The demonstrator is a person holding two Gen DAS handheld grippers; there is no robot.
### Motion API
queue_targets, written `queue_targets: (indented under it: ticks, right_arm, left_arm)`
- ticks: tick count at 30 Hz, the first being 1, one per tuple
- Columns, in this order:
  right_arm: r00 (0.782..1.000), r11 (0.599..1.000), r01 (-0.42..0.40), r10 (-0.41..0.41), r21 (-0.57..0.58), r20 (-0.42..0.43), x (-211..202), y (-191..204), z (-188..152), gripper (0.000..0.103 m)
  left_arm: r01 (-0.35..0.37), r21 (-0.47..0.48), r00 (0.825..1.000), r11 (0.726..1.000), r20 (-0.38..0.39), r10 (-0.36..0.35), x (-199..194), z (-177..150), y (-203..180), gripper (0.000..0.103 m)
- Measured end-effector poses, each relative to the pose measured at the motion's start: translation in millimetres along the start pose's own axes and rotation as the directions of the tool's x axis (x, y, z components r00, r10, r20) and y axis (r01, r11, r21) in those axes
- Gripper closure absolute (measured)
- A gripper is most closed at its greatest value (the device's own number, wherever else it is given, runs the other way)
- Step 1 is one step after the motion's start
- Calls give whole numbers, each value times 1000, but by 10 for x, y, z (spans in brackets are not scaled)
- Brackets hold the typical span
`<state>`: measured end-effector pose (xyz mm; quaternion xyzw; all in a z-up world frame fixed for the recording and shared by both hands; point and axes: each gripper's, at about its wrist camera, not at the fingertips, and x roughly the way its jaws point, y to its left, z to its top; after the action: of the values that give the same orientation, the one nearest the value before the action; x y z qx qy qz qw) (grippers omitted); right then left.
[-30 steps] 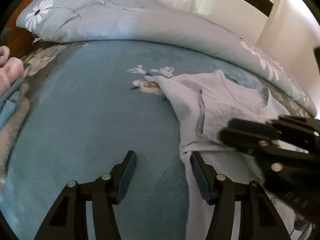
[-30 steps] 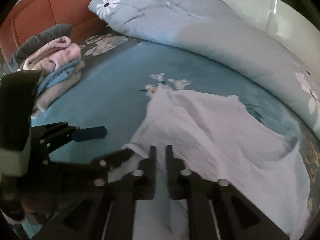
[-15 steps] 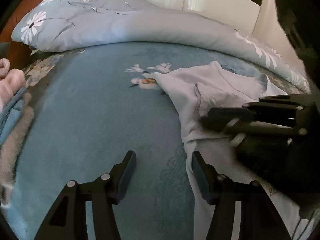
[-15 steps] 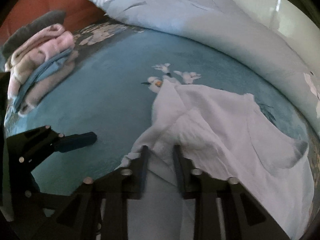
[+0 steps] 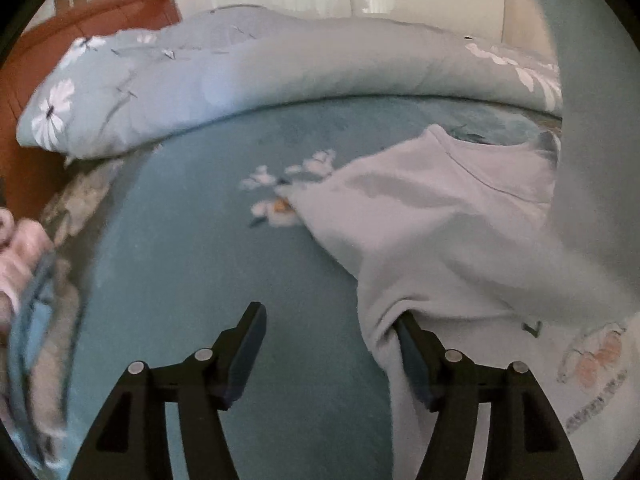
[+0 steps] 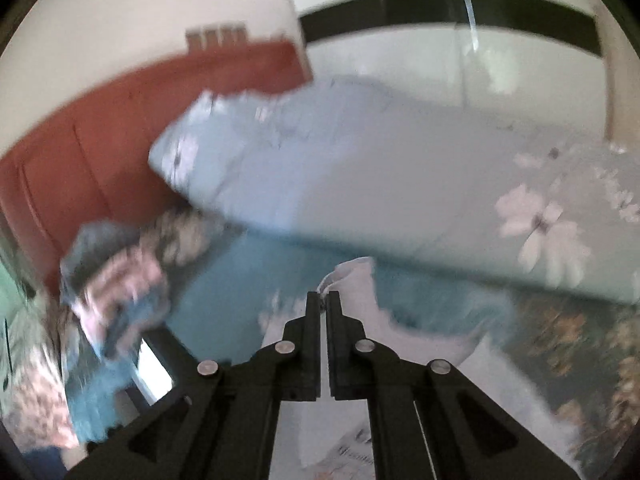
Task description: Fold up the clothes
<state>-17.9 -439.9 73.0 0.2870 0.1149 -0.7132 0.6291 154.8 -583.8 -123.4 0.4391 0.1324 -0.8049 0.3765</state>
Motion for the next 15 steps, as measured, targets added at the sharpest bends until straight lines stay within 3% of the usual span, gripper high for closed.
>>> queue_targets:
  ticks: [3,6,10,13,15]
  right_arm:
    - [997,1000,26,-27,9,75,-331,-149,128,101]
    - [992,998,56,-59,29,112,-571,-382,77,101]
    - [989,980,148,-143,135,-45,-408,-938,-585,101]
    - [961,952,224,-181,210,-208,-127,-1304,-1198,101]
    - [947,929,249,-175,272,-268,-17,-1500,-1505,101]
  left_arm:
    - [-37,-39,999,999,30,39,-44,-1,132,35]
    - [4,-113,998,994,56,2,-97,-83,299,35]
    - [28,-125,997,992,75,-18,-191,-193,375,35]
    - [40,-128,999,991,42,-35,-153,-217,362,35]
    - [51,-131,999,990,18,-49,-117,-227,366,35]
